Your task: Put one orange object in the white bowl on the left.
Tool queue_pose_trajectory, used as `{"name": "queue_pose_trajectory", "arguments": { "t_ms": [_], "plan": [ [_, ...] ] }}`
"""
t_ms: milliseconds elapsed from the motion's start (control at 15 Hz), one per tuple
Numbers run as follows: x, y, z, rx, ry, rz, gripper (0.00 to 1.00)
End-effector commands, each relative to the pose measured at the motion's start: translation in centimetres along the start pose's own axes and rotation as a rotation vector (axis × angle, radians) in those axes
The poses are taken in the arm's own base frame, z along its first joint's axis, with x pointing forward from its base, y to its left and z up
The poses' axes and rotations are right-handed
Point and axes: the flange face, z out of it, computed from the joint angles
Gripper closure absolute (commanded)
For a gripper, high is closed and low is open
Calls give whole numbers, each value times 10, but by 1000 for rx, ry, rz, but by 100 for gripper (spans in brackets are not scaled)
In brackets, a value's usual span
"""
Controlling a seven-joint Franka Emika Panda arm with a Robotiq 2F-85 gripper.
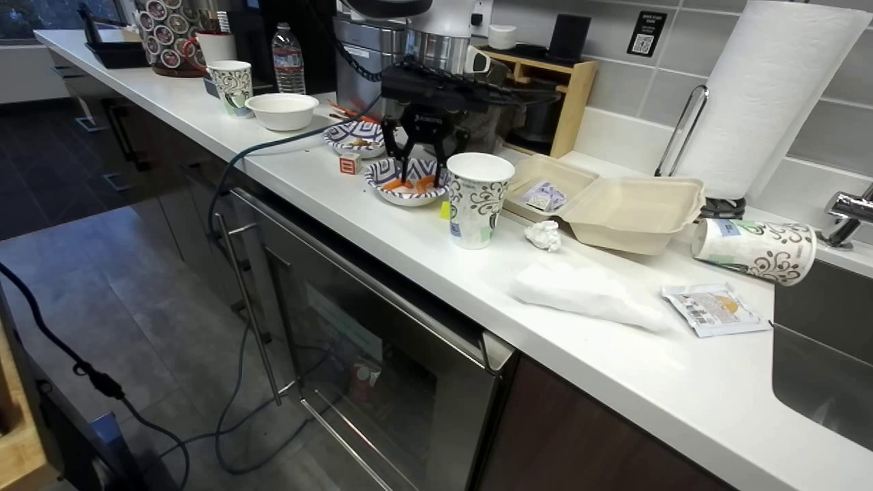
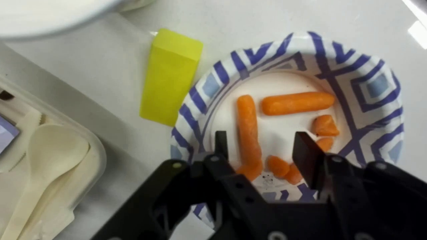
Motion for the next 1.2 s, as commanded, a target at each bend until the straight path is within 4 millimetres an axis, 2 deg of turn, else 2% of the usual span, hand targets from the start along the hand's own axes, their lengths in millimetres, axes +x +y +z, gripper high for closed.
{"name": "queue_pose_trajectory", "arguments": {
  "t_ms": [0,267,467,600,667,800,933,1000,1067,1133],
  "plan": [
    [4,6,10,32,-18,16,71],
    [8,6,21,46,-27,18,92],
    [9,7,23,60,-40,26,83],
    [9,8,24,68,-46,33,58],
    [9,8,25,73,-49,36,56],
    [10,8,29,80,-54,39,43],
    [11,8,29,82,-54,44,80],
    [12,8,27,79,-50,47,81],
    [12,8,23,78,-44,45,86],
    [13,6,15,70,-36,38,96]
  ]
}}
